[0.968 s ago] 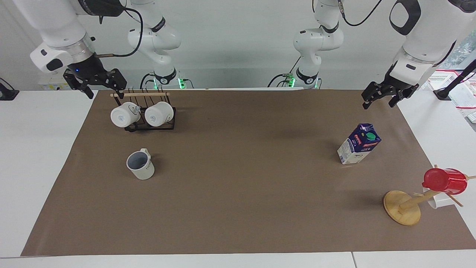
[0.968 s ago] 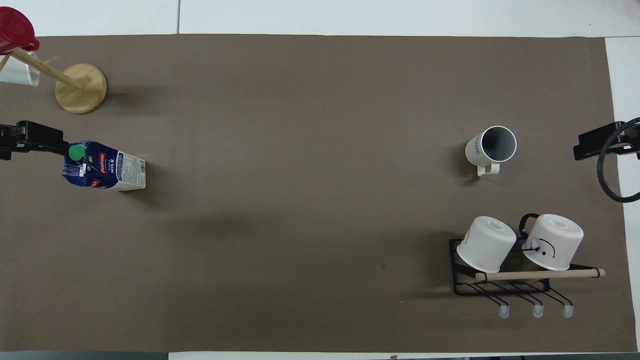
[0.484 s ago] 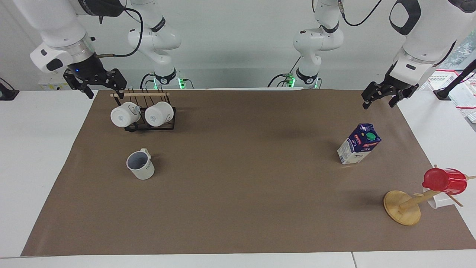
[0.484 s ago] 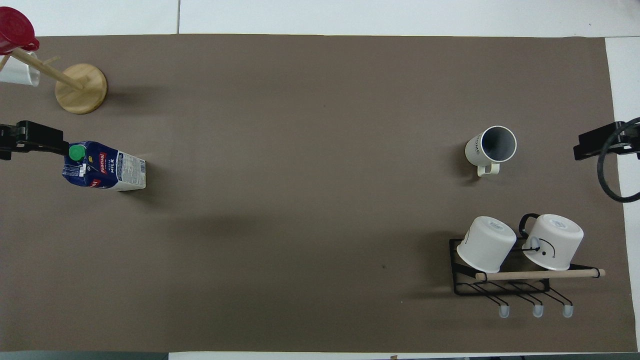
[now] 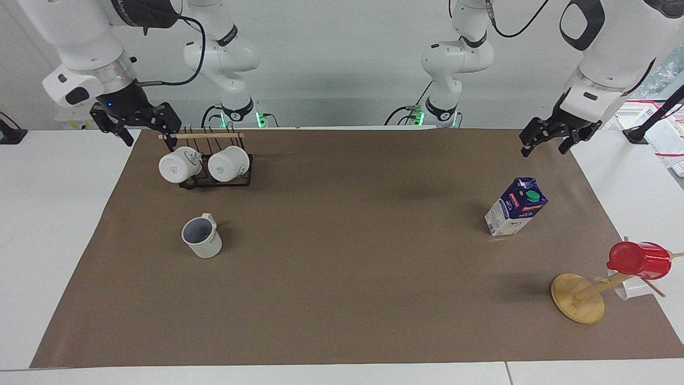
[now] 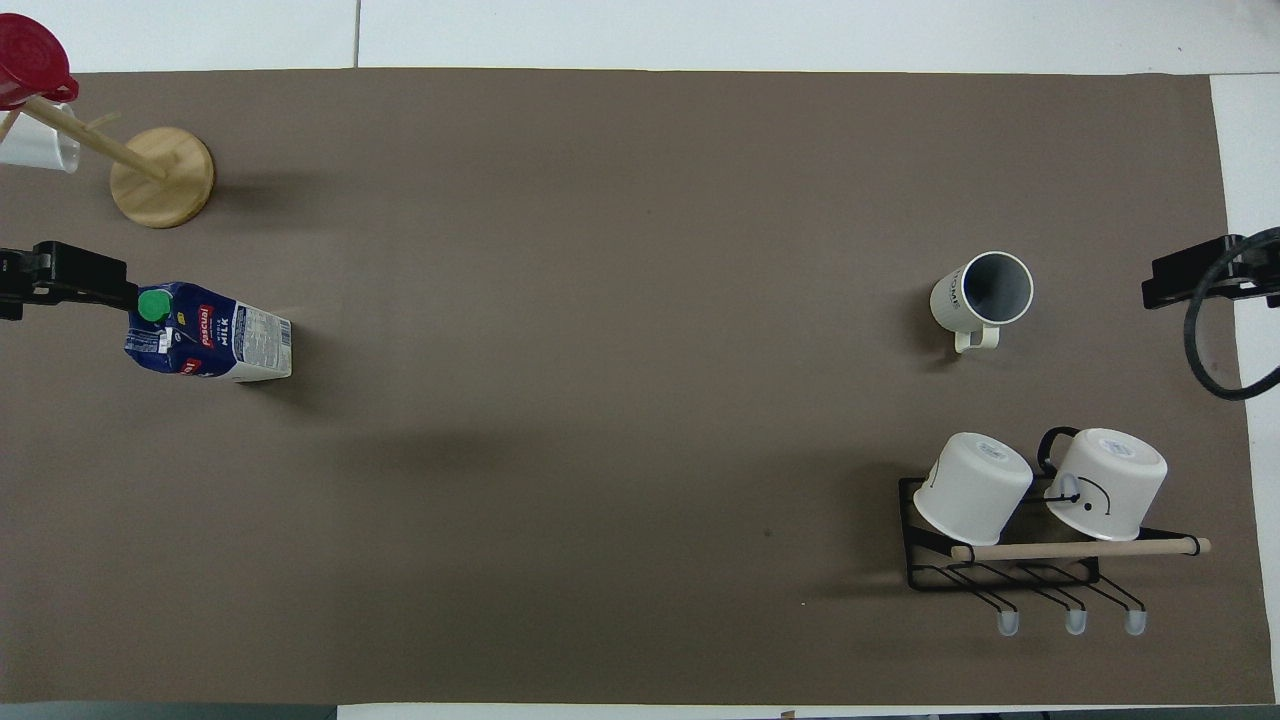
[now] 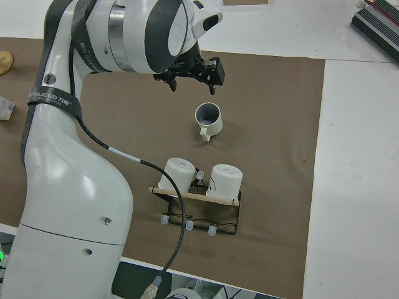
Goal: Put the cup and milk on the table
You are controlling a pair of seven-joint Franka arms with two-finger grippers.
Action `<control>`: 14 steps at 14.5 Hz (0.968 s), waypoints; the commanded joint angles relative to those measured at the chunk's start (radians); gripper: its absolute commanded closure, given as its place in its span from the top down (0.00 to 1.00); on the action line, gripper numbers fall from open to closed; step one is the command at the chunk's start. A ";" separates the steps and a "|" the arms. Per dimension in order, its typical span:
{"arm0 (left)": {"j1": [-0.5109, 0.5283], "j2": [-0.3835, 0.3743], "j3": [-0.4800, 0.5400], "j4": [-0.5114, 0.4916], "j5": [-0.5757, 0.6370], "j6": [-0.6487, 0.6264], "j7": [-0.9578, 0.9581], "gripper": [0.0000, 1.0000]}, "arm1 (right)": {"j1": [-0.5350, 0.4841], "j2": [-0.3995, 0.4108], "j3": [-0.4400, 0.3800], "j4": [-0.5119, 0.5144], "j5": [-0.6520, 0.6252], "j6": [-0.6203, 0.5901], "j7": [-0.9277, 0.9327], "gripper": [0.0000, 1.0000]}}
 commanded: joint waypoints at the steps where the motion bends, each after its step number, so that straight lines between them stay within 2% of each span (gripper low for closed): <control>1: 0.003 -0.002 0.002 0.008 -0.010 -0.019 0.006 1.00 | -0.019 -0.054 0.002 -0.120 0.001 0.101 -0.022 1.00; 3: 0.003 -0.002 0.002 0.008 -0.010 -0.019 0.006 1.00 | -0.044 -0.025 0.002 -0.152 0.003 0.175 -0.041 1.00; 8: 0.003 -0.002 0.002 0.008 -0.010 -0.019 0.006 1.00 | -0.102 0.137 0.002 -0.183 0.021 0.397 -0.301 1.00; 11: 0.003 -0.002 0.002 0.008 -0.010 -0.019 0.006 1.00 | -0.087 0.202 0.003 -0.290 0.079 0.642 -0.323 1.00; 14: 0.003 -0.002 0.002 0.008 -0.010 -0.019 0.006 1.00 | -0.076 0.263 0.006 -0.298 0.167 0.711 -0.349 1.00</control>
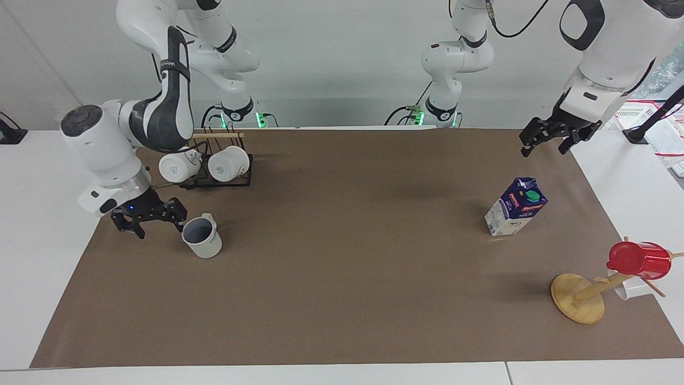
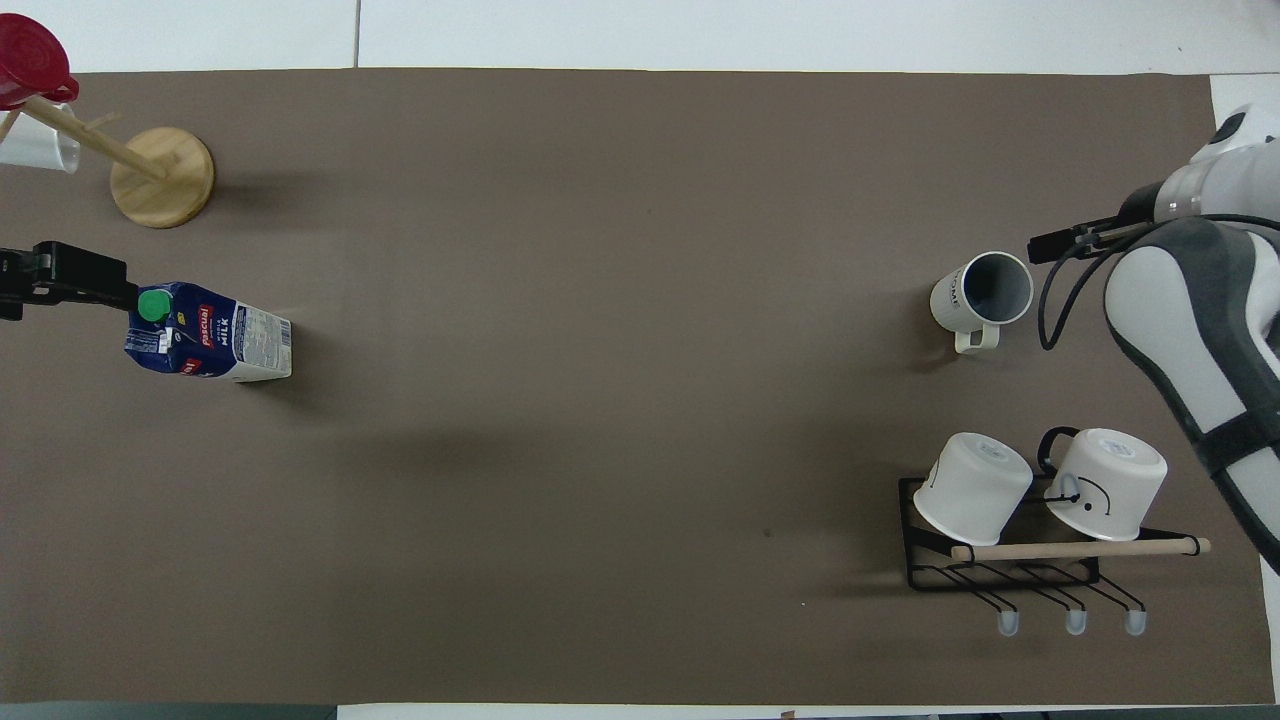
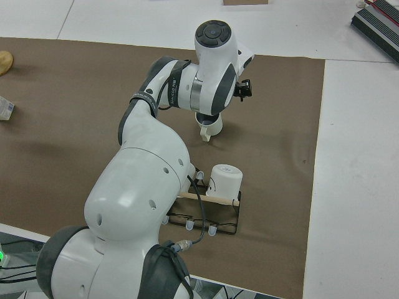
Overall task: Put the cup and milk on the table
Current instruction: 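Reach the right gripper to the white mug and grasp it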
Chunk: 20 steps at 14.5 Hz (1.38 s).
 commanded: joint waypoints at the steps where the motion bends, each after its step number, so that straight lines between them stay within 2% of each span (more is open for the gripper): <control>1: 0.003 -0.002 0.002 0.008 -0.010 -0.019 0.006 1.00 | 0.009 0.018 0.002 -0.019 0.050 0.035 -0.060 1.00; 4: 0.003 -0.002 0.002 0.008 -0.010 -0.019 0.006 1.00 | 0.009 0.023 0.002 -0.058 0.051 0.040 -0.105 1.00; 6: 0.003 -0.002 0.002 0.008 -0.010 -0.019 0.006 1.00 | 0.009 0.031 0.002 -0.073 0.051 0.075 -0.134 0.86; 7: 0.003 -0.002 0.002 0.008 -0.010 -0.019 0.006 1.00 | 0.009 0.029 0.002 -0.088 0.051 0.083 -0.139 0.74; 8: 0.003 -0.002 0.002 0.008 -0.010 -0.019 0.006 1.00 | 0.011 0.028 0.002 -0.092 0.051 0.085 -0.157 0.51; 9: 0.003 -0.002 0.002 0.008 -0.010 -0.018 0.006 1.00 | 0.017 0.028 0.002 -0.092 0.051 0.083 -0.165 0.09; 10: 0.003 -0.002 0.002 0.008 -0.010 -0.019 0.006 1.00 | 0.032 0.028 0.002 -0.092 0.051 0.082 -0.163 0.00; 16: 0.005 -0.007 0.007 0.007 -0.010 -0.036 0.004 1.00 | 0.039 0.022 0.003 -0.056 0.053 0.054 -0.140 0.00; 20: 0.005 -0.028 0.007 -0.041 -0.010 0.002 0.012 1.00 | 0.132 0.011 0.006 0.059 0.032 -0.085 -0.024 0.00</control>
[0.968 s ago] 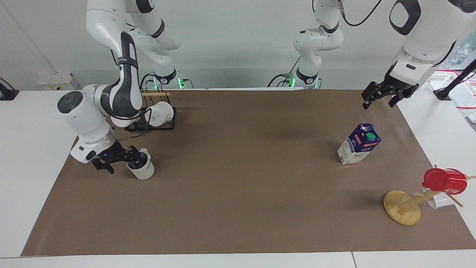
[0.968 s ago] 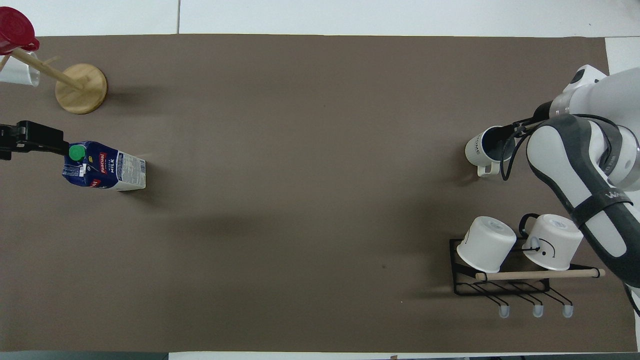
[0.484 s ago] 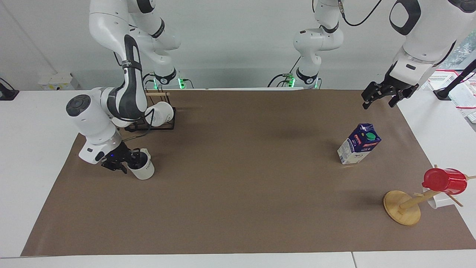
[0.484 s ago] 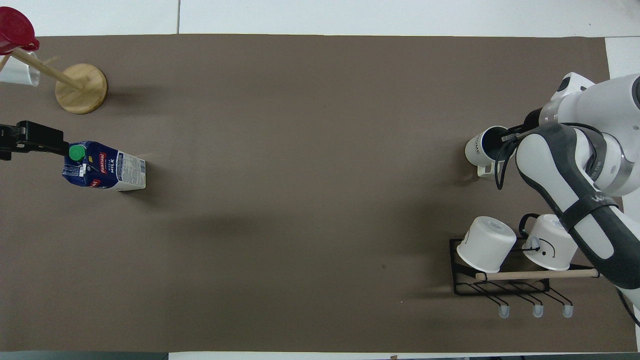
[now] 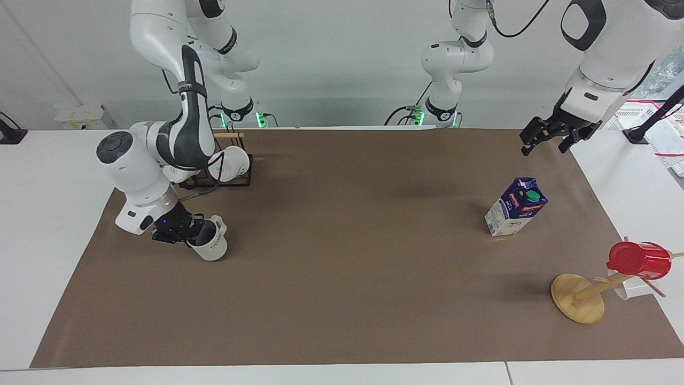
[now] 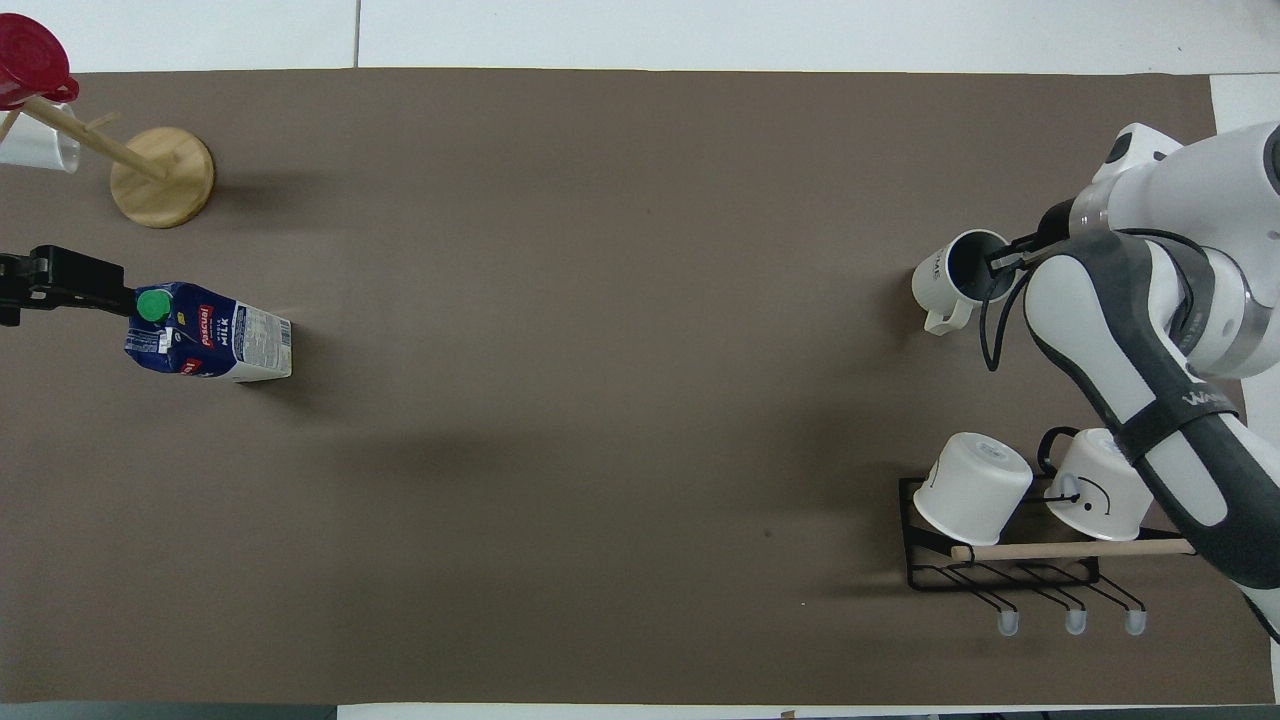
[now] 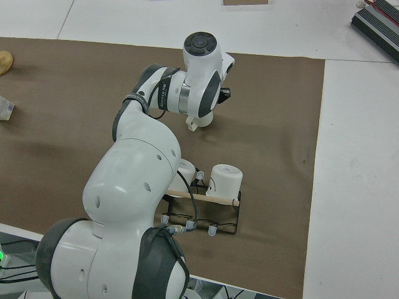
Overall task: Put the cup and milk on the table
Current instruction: 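Reach the right gripper to the white mug and grasp it, then carry the white mug toward the table center with the right gripper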
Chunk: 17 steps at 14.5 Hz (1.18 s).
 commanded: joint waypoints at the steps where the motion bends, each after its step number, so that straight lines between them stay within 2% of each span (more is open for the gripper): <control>1: 0.002 -0.031 0.006 -0.054 -0.010 0.035 0.014 1.00 | 0.089 -0.016 0.004 0.057 -0.010 -0.067 0.085 0.00; 4: 0.002 -0.034 0.005 -0.056 -0.010 0.047 0.013 1.00 | 0.222 -0.022 0.004 0.040 -0.012 -0.030 0.168 0.00; 8: 0.015 -0.034 0.009 -0.069 -0.012 0.064 0.013 1.00 | 0.380 -0.025 0.006 -0.025 -0.010 0.089 0.312 0.00; 11: 0.026 -0.028 0.009 -0.095 -0.012 0.096 0.014 1.00 | 0.413 -0.045 0.006 -0.088 -0.012 0.131 0.293 0.00; 14: 0.040 -0.022 0.009 -0.190 -0.012 0.243 0.013 1.00 | 0.435 -0.059 0.006 -0.142 -0.012 0.190 0.205 0.00; 17: 0.052 0.016 0.009 -0.221 -0.012 0.307 0.004 1.00 | 0.474 -0.071 0.006 -0.174 -0.015 0.205 0.199 0.00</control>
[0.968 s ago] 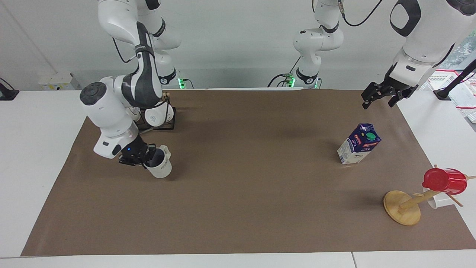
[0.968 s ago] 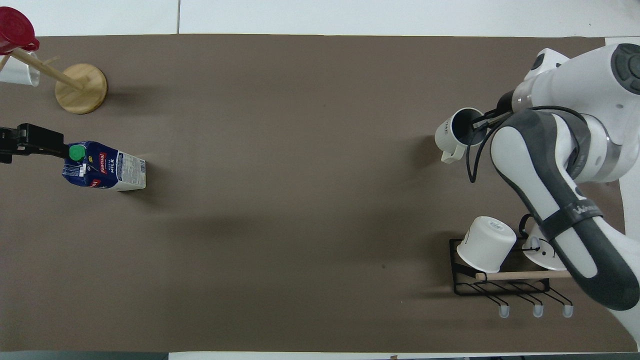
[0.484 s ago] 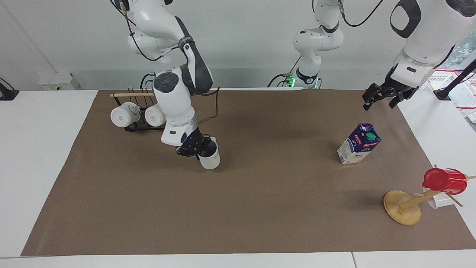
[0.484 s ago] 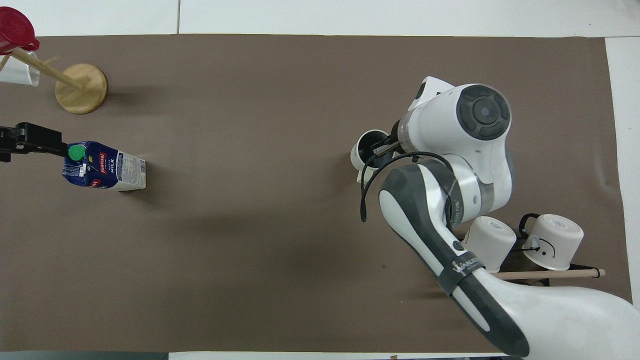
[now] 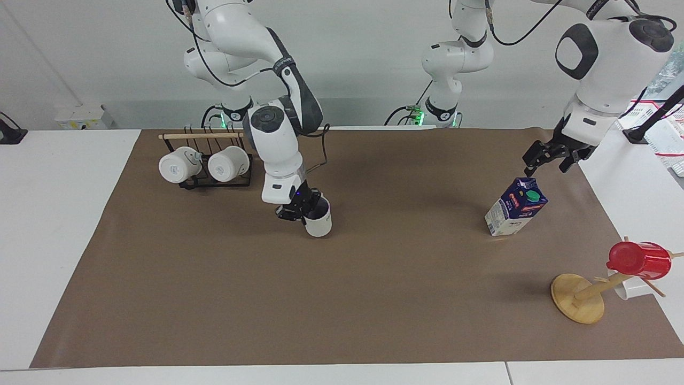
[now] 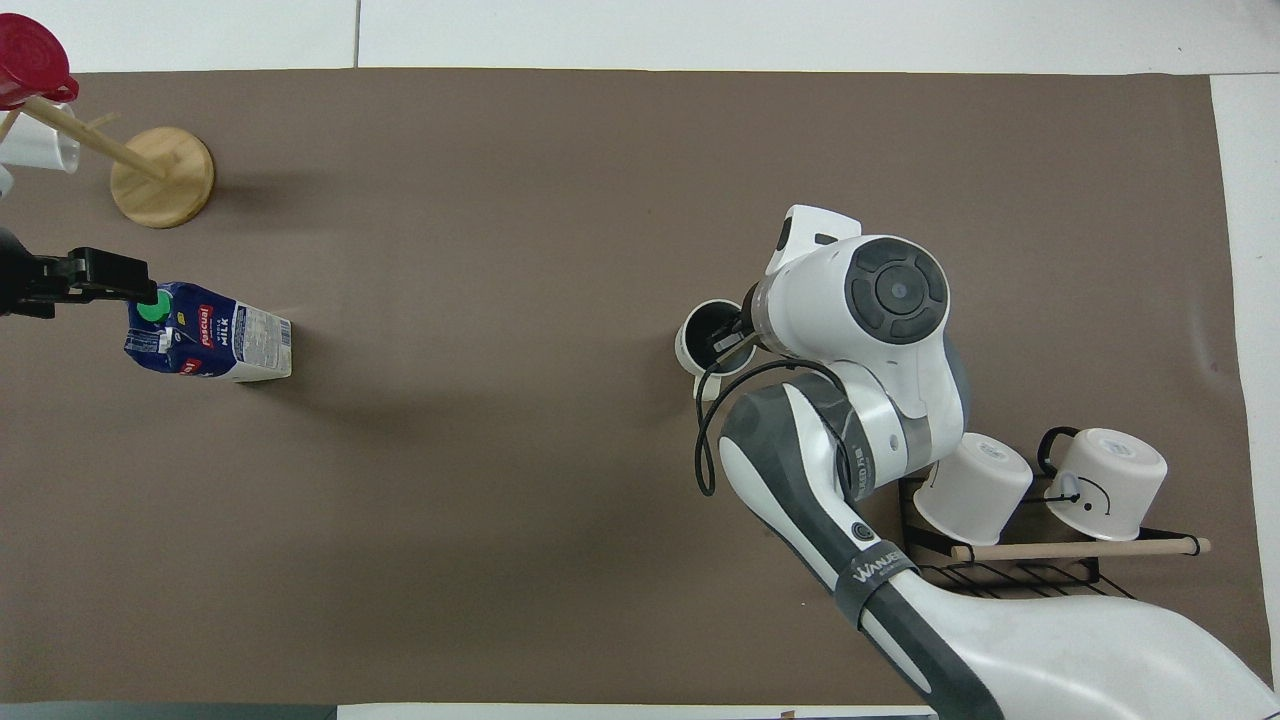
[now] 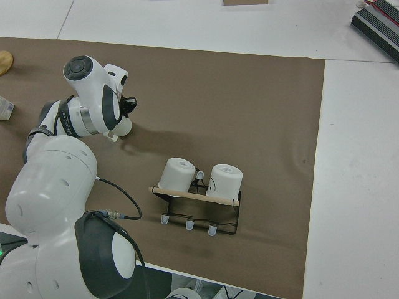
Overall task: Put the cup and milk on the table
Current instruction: 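Carry the white mug toward the table center with the right gripper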
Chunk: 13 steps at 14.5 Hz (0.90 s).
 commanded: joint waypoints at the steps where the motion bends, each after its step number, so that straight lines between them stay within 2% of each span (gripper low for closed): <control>1: 0.014 0.012 -0.002 -0.055 -0.012 0.073 0.002 1.00 | 0.017 -0.046 -0.003 -0.058 -0.010 0.026 -0.016 0.00; 5: 0.005 0.014 -0.002 -0.156 -0.014 0.191 -0.015 1.00 | 0.009 -0.049 -0.004 -0.093 -0.010 0.068 -0.019 0.00; 9: 0.005 0.014 -0.002 -0.166 -0.014 0.194 -0.017 0.99 | 0.006 -0.029 -0.004 -0.104 -0.010 0.114 -0.010 0.00; 10: 0.002 0.015 -0.002 -0.164 -0.014 0.194 -0.021 0.78 | 0.006 -0.027 -0.004 -0.103 -0.010 0.116 -0.007 0.00; 12: 0.002 0.012 -0.003 -0.169 -0.014 0.181 -0.032 0.00 | 0.006 -0.027 -0.004 -0.101 -0.008 0.115 -0.004 0.00; 13: 0.001 0.012 -0.002 -0.166 -0.014 0.170 -0.032 0.00 | 0.004 -0.029 -0.004 -0.100 -0.008 0.109 0.004 0.99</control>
